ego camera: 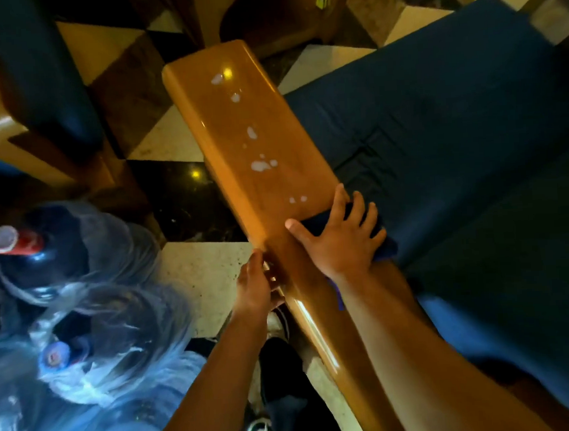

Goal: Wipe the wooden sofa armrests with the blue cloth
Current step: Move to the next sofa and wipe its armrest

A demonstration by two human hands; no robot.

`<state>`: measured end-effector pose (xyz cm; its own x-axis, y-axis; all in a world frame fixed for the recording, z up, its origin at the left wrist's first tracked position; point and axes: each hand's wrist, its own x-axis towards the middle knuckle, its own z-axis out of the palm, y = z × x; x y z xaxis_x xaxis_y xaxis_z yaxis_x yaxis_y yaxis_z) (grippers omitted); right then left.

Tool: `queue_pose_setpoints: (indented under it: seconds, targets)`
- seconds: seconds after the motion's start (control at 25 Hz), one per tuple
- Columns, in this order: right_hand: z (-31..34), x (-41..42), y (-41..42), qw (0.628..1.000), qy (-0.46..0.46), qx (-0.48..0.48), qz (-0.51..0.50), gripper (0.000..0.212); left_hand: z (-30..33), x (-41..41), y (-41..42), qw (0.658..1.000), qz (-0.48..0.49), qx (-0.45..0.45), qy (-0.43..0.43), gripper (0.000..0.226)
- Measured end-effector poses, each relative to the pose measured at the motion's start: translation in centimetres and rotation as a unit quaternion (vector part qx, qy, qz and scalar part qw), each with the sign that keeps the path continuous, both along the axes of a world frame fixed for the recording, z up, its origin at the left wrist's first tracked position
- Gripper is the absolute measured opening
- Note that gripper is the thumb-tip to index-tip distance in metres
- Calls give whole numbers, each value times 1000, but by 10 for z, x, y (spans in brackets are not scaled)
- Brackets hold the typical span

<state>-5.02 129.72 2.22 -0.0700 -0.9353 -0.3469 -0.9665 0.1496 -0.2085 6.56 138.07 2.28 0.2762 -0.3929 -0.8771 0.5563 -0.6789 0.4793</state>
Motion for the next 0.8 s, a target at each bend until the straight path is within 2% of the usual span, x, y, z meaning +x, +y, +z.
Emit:
queue_pose_setpoints:
  seconds: [0.08,0.12,0.2,0.28,0.36,0.4,0.48,0.56,0.6,0.72,0.8]
  targets:
    - [3,-3,-41,998,-5,41,49,125,1,16,-28,999,45,25,4,50]
    - [3,-4,-62,995,-38,75,46,126,0,24,-43,996,77,39,2,54]
    - [1,-5,-102,978,-155,136,-21,111,-1,36,-73,991,123,45,-4,58]
    - [0,-4,-133,926,-281,217,-130,75,-8,47,-93,988,150,46,-9,61]
    - [3,-7,-139,882,-333,247,-223,60,-14,53,-100,986,160,42,-12,60]
    - [5,-10,-132,881,-334,225,-247,62,-15,55,-98,986,158,47,-6,57]
    - [2,-21,-102,927,-279,135,-210,78,-15,57,-90,986,160,56,6,52]
    - [3,-27,-52,979,-184,63,-55,94,-13,55,-87,985,156,74,26,51]
    - [4,-24,-30,991,-126,36,33,97,-12,55,-89,984,157,83,32,51]
    - [-2,1,-10,975,19,-29,218,108,-17,56,-100,983,152,94,42,62]
    - [-4,29,-44,969,29,-40,241,118,-24,61,-109,984,149,95,35,71]
